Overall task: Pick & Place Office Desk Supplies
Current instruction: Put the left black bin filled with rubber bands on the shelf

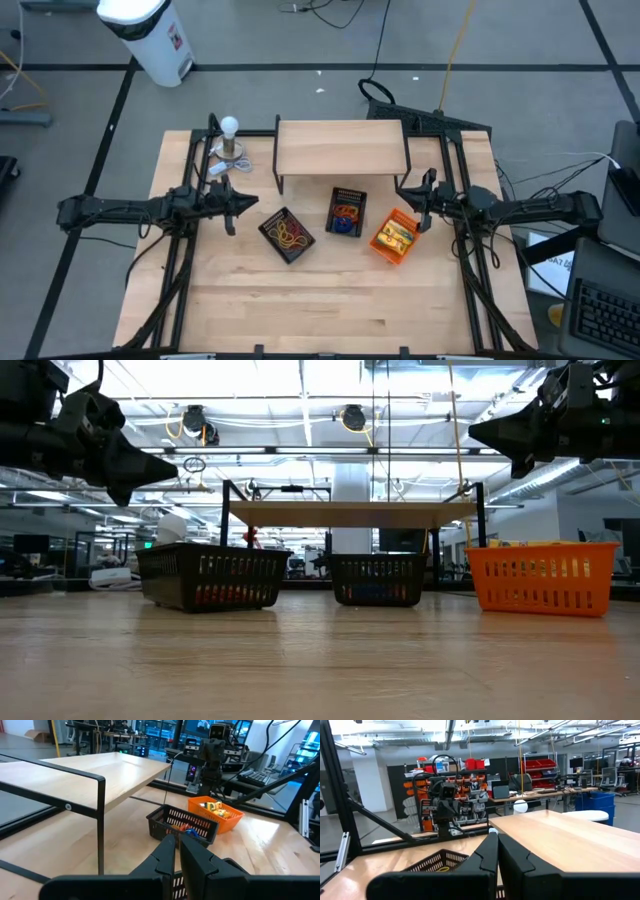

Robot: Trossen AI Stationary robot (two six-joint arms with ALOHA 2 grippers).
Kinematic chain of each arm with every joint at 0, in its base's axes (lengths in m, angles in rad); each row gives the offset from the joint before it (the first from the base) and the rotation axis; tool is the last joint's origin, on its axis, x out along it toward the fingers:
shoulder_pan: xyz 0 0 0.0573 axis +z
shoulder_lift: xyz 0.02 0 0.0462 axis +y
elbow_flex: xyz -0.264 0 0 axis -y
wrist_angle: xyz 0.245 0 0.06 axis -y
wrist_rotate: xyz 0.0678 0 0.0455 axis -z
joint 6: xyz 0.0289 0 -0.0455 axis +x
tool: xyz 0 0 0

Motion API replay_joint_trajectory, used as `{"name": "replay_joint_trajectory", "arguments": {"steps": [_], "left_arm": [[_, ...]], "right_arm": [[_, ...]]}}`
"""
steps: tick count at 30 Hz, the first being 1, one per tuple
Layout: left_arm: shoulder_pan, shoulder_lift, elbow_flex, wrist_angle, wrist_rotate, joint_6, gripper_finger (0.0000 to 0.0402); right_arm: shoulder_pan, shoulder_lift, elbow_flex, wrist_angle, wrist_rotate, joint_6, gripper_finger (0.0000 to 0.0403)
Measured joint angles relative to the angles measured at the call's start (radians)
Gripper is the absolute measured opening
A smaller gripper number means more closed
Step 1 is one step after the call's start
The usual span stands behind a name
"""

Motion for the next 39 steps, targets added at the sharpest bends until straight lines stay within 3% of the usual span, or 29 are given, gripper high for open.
{"name": "replay_joint_trajectory", "arguments": {"steps": [22, 39], "left_arm": [[0.000, 0.000, 0.000, 0.019, -0.001, -0.078, 0.0026], [-0.028, 0.000, 0.018, 0.045, -0.002, 0.002, 0.0024]], "right_arm": [[0.000, 0.000, 0.000, 0.001, -0.001, -0.029, 0.0000], [0.000, 0.004, 0.000, -0.008, -0.001, -0.027, 0.0000]]}}
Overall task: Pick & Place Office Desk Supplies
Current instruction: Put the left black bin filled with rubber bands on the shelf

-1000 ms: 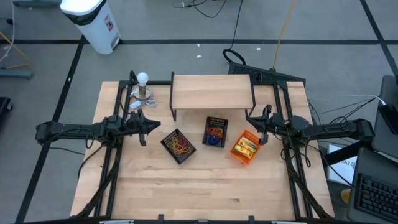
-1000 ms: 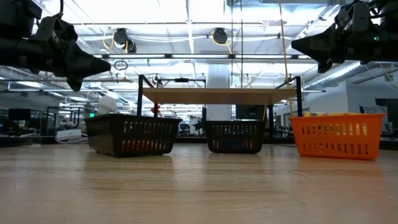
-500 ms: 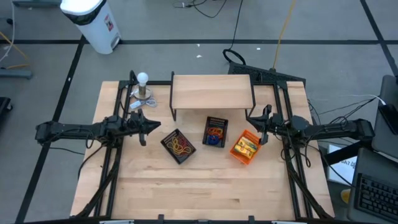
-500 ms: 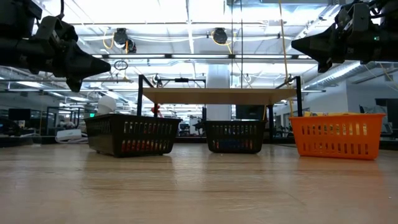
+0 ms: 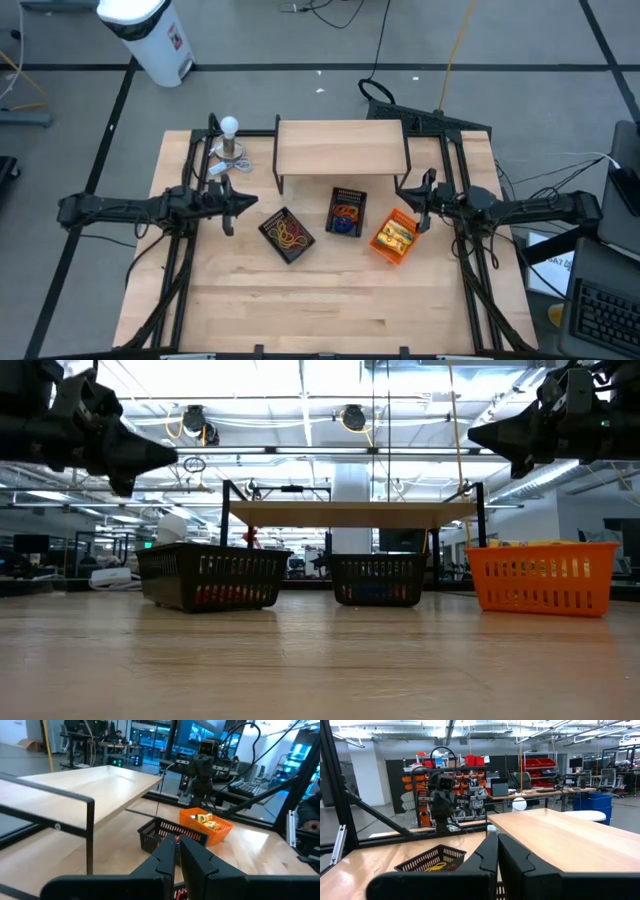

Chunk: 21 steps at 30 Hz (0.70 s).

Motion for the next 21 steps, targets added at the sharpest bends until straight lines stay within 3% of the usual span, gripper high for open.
{"name": "replay_joint_trajectory", "arguments": {"steps": [9, 15, 21], "left_arm": [[-0.124, 0.150, 0.284, -0.385, -0.258, -0.034, 0.0002], [-0.264, 0.377, 0.493, -0.438, -0.333, -0.040, 0.0003], [-0.361, 0.644, 0.702, -0.570, -0.347, -0.133, 0.0009]], "right_arm": [[0.000, 0.000, 0.000, 0.001, 0.000, 0.000, 0.0000], [0.000, -0.001, 0.000, 0.001, 0.000, -0.003, 0.0000], [0.000, -0.001, 0.000, 0.001, 0.000, -0.014, 0.0000]]}}
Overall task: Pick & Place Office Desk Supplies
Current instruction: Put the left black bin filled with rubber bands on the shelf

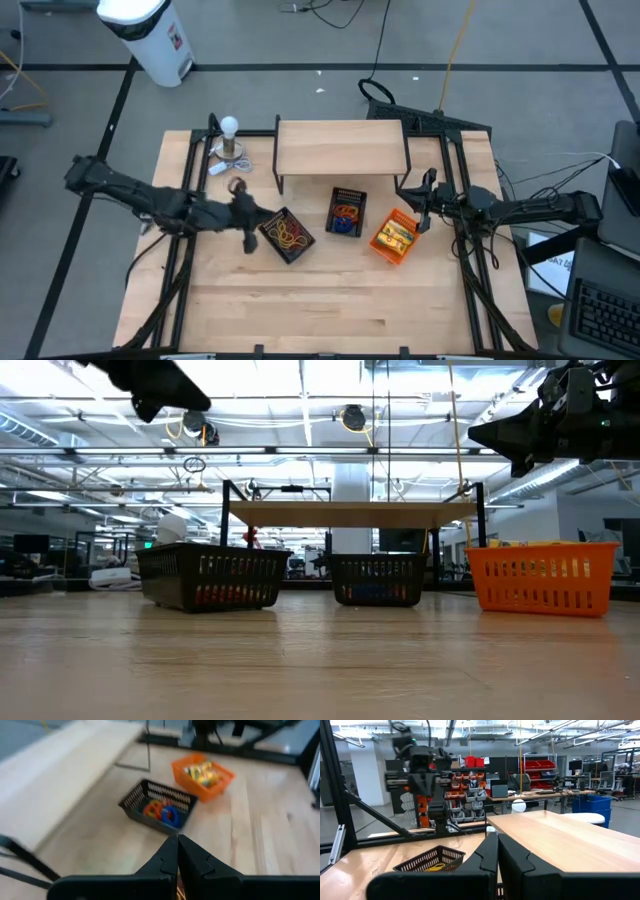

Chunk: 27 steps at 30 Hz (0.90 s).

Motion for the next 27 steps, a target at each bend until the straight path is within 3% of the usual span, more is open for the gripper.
{"name": "replay_joint_trajectory", "arguments": {"steps": [7, 11, 19, 24, 27], "left_arm": [[-0.077, 0.286, 0.124, -0.043, 0.000, -0.064, 0.0025], [-0.091, 0.416, 0.189, -0.068, 0.066, -0.104, 0.0075], [-0.077, 0.658, 0.378, -0.300, 0.172, -0.171, 0.0200], [-0.046, 0.763, 0.470, -0.391, 0.166, -0.194, 0.0239], [-0.027, 0.802, 0.496, -0.390, 0.216, -0.206, 0.0249]], "right_arm": [[0.000, 0.000, 0.000, 0.000, 0.000, -0.002, 0.0000], [0.000, 0.000, 0.000, 0.008, 0.000, -0.001, 0.0000], [0.000, 0.000, 0.000, 0.008, -0.003, 0.043, 0.0000], [0.000, 0.000, 0.000, -0.002, -0.004, 0.075, 0.0000], [0.000, 0.000, 0.000, -0.014, -0.004, 0.094, 0.0000]]}}
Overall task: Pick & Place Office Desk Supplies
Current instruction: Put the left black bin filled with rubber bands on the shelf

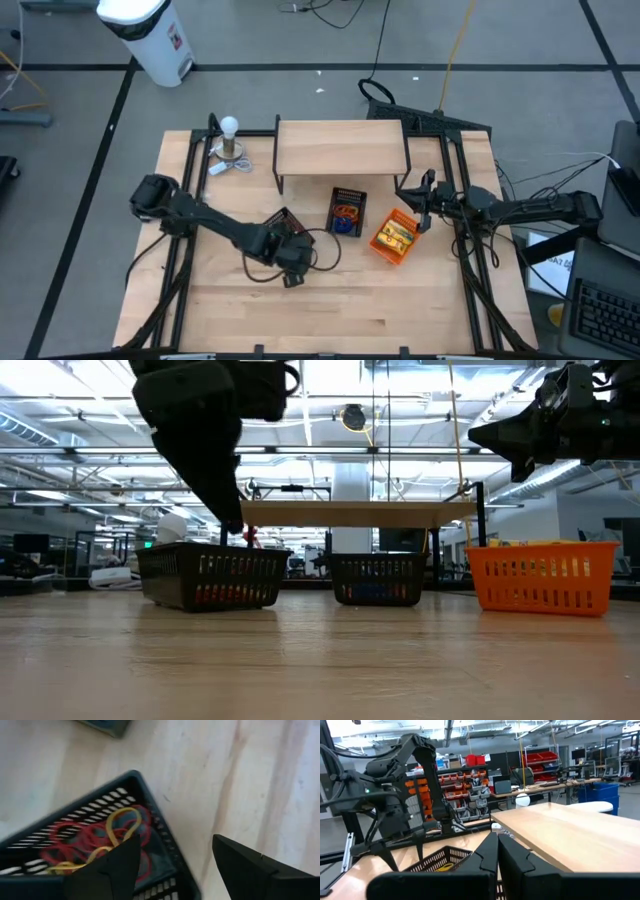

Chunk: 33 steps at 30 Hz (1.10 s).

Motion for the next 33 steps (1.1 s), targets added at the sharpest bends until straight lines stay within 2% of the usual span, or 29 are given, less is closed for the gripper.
{"name": "replay_joint_trajectory", "arguments": {"steps": [8, 17, 20, 28, 31, 33], "left_arm": [[0.052, 0.042, 0.005, -0.007, 0.103, -0.088, 0.0250], [0.060, 0.085, 0.004, 0.018, 0.100, -0.087, 0.0250], [0.064, 0.093, 0.004, 0.019, 0.100, -0.084, 0.0237], [0.065, 0.113, 0.003, 0.024, 0.108, -0.080, 0.0146], [0.064, 0.113, 0.003, 0.025, 0.121, -0.043, 0.0090], [0.062, 0.113, 0.003, 0.024, 0.129, -0.026, 0.0039]], "right_arm": [[0.000, 0.002, 0.000, -0.004, -0.001, 0.002, 0.0000], [0.000, 0.003, 0.000, -0.010, -0.001, 0.002, 0.0000], [0.000, 0.004, 0.000, -0.010, -0.001, 0.002, 0.0000], [0.000, 0.006, 0.000, -0.008, -0.001, 0.002, 0.0000], [0.000, 0.006, 0.000, -0.009, -0.001, 0.002, 0.0000], [0.000, 0.006, 0.000, -0.009, -0.001, 0.002, 0.0000]]}}
